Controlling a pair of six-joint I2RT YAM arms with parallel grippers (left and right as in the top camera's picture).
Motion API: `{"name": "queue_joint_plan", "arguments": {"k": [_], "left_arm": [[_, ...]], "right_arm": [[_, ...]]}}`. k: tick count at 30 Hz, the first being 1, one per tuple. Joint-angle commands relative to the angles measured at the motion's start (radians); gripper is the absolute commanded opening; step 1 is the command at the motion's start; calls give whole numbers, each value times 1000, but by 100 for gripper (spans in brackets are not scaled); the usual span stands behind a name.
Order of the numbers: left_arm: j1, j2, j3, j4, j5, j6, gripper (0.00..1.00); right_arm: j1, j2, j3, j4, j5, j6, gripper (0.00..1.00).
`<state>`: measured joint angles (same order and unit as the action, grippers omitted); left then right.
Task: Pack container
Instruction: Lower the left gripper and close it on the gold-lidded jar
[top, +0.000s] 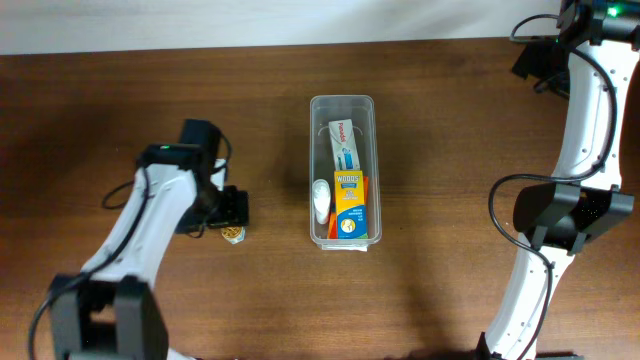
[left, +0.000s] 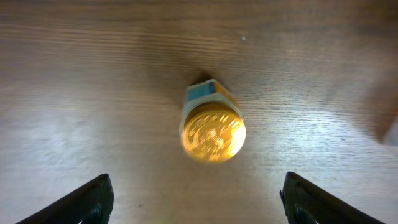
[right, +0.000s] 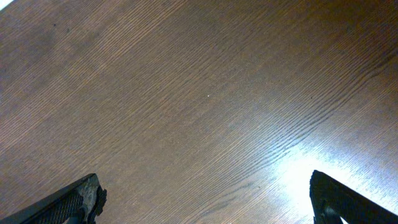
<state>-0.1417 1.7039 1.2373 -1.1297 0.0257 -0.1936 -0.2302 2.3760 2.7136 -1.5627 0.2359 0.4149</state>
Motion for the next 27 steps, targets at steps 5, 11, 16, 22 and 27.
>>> {"name": "queue_joint_plan", "arguments": {"k": [5,11,16,22,27], "left_arm": [[-22,143,-8,6,-14,0,87],[-22,153,-8,49,-14,15,87],[-22,157,-9,70,-14,31,87],[-22,188,-9,97,-14,31,87],[-22,200,-9,101,-14,28,86]], "right_arm": [[1,8,18,0,15,5,98],[0,8,18,0,15,6,98],[0,8,18,0,15,5,98],[0,8,18,0,15,5,98],[0,8,18,0,15,6,98]]}}
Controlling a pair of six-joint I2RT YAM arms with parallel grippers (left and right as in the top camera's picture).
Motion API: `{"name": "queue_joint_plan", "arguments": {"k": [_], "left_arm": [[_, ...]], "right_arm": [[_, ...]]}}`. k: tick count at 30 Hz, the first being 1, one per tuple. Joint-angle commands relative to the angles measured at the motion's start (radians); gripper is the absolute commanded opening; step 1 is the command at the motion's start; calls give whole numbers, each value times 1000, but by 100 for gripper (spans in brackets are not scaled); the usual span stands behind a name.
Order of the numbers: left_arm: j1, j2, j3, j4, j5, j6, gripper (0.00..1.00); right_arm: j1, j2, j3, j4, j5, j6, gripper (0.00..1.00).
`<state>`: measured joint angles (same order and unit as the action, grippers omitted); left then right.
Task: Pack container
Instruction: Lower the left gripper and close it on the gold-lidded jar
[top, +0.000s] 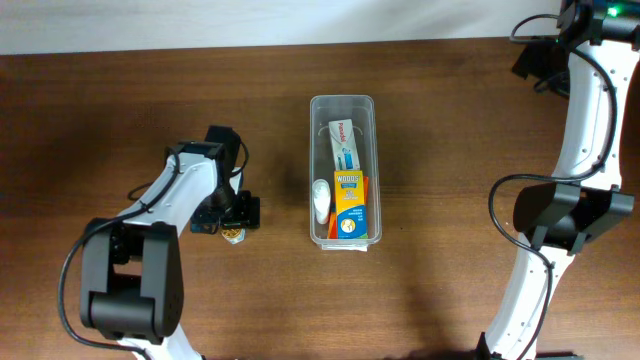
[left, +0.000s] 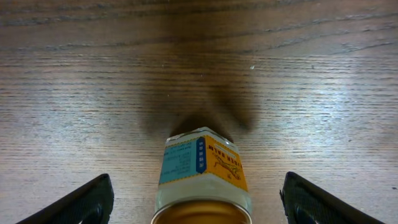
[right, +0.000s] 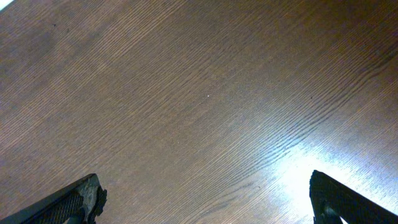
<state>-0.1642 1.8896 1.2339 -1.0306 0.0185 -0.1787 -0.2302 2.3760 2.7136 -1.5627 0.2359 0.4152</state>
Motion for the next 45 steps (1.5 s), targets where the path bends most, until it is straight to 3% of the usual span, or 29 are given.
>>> {"name": "queue_joint_plan", "arguments": {"k": [1,36,45], "left_arm": [[1,14,-6,2,-7,12,87],[1,14,-68,72,20,-40,82],[1,14,-68,66,46,-41,72]], "right_arm": [[0,8,18,0,15,5,98],[0,8,18,0,15,5,98],[1,8,18,0,15,5,98]]}}
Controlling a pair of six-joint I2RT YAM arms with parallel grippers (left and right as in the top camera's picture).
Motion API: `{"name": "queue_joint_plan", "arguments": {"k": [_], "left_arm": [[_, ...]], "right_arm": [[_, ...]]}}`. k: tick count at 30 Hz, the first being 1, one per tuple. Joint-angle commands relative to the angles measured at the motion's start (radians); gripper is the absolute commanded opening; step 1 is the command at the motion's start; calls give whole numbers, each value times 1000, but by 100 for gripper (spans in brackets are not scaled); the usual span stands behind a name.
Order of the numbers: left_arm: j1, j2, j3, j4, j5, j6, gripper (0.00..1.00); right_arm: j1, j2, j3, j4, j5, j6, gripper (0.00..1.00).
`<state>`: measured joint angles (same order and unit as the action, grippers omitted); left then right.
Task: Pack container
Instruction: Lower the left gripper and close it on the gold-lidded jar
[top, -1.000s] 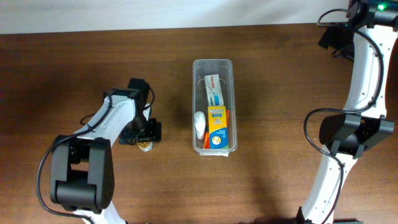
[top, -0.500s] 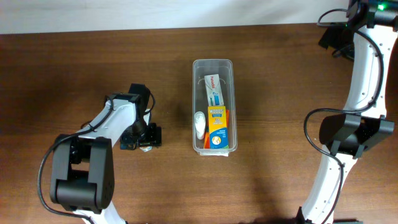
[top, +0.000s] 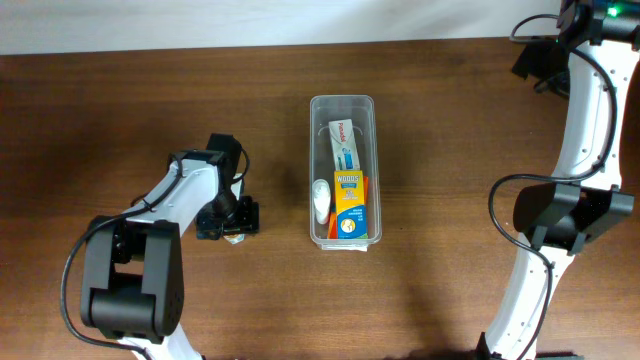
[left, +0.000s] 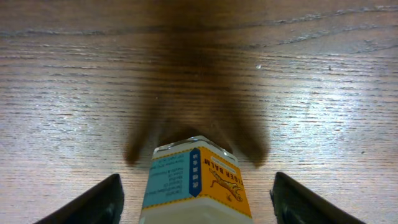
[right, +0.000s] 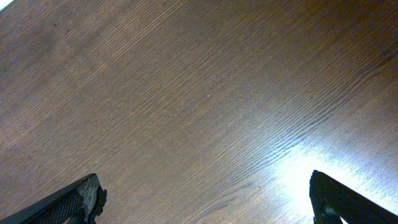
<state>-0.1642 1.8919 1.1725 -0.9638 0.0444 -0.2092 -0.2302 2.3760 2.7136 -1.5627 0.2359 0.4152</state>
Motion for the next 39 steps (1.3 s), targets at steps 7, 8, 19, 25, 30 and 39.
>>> {"name": "queue_joint_plan", "arguments": {"k": [7,8,19,25,30,39], "left_arm": [[1,12,-7,-1,19,-10,56],[1,12,-7,-1,19,-10,56],[1,12,-7,-2,20,-10,49],[1,12,-7,-2,20,-10,41],[1,12,-7,-1,20,-10,38],[0,11,27,-2,21,-10,35]], "right_arm": [[0,8,18,0,15,5,98],[0,8,18,0,15,5,98],[1,8,18,0,15,5,99],[1,8,18,0,15,5,99],[0,8,18,0,15,5,98],[1,8,18,0,15,5,98]]}}
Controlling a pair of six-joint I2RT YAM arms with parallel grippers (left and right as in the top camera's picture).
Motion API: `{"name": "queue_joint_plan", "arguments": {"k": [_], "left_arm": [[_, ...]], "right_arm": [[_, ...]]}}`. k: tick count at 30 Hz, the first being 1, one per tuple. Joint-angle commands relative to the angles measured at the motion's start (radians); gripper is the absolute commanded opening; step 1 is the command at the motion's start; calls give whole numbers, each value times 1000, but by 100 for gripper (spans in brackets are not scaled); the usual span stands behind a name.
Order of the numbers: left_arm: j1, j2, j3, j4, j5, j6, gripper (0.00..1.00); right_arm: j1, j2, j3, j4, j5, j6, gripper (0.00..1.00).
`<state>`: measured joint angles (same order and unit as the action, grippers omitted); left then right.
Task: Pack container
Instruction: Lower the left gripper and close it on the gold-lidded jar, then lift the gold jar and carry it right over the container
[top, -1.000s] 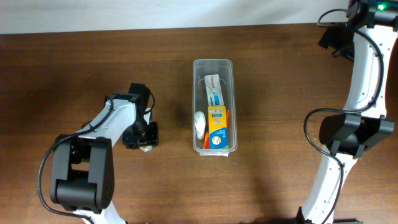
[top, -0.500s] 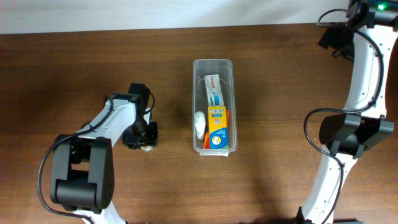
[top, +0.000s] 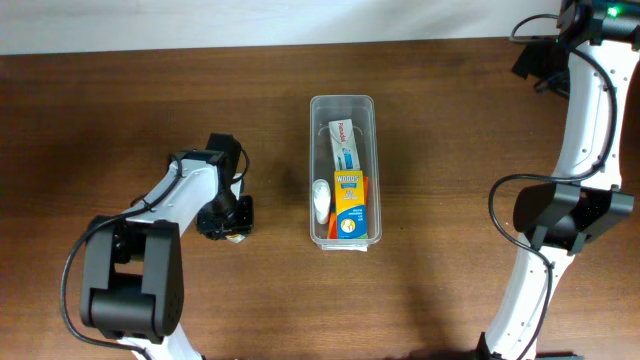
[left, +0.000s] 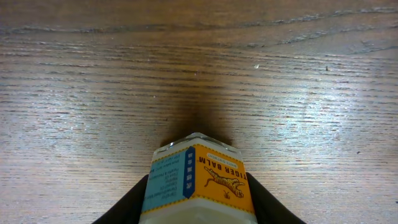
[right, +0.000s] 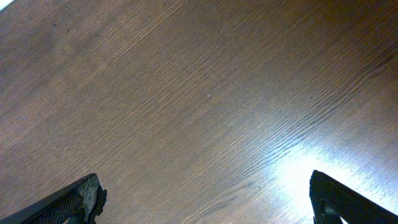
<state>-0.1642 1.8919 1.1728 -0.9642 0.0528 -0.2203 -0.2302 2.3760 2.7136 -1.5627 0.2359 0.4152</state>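
Note:
A small glass Tiger Balm jar (left: 214, 177) with an orange and blue label stands on the wooden table, left of the clear plastic container (top: 342, 101). My left gripper (left: 198, 202) is shut on the jar, its dark fingers (left: 132, 204) pressing both sides. In the overhead view the left gripper (top: 228, 220) hides most of the jar. The container holds a toothpaste box (top: 344, 142), an orange Woods box (top: 350, 205) and a white piece (top: 320, 197). My right gripper (right: 205, 190) is open over bare wood at the far right.
The right arm (top: 580, 120) runs along the table's right edge. The container lies lengthwise in the middle of the table, with its far end free of items. Brown tabletop (top: 460, 150) lies between the container and the right arm.
My left gripper's fingers stood wide of the jar on both sides; now they are closed against it. The jar stays on the table. The right arm is unchanged.
My left gripper was open well above the jar, looking down on its gold lid. Then it was lower, with the jar's label between the open fingers, then lower still. Now it is shut on the jar. The right gripper stayed open and still.

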Motion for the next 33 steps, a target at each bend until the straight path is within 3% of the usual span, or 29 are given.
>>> {"name": "queue_joint_plan", "arguments": {"k": [1,13,21,26,33], "left_arm": [[0,11,34,-2,12,1,35],[0,11,233,-92,11,1,35],[-8,11,662,-158,11,-3,35],[-63,11,815,-105,11,-3,35],[-187,18,848,95,-15,-3,35]], "right_arm": [[0,8,18,0,15,5,99],[0,8,18,0,15,5,98],[0,8,18,0,15,5,98],[0,8,18,0,15,5,98],[0,8,18,0,15,5,98]]}}
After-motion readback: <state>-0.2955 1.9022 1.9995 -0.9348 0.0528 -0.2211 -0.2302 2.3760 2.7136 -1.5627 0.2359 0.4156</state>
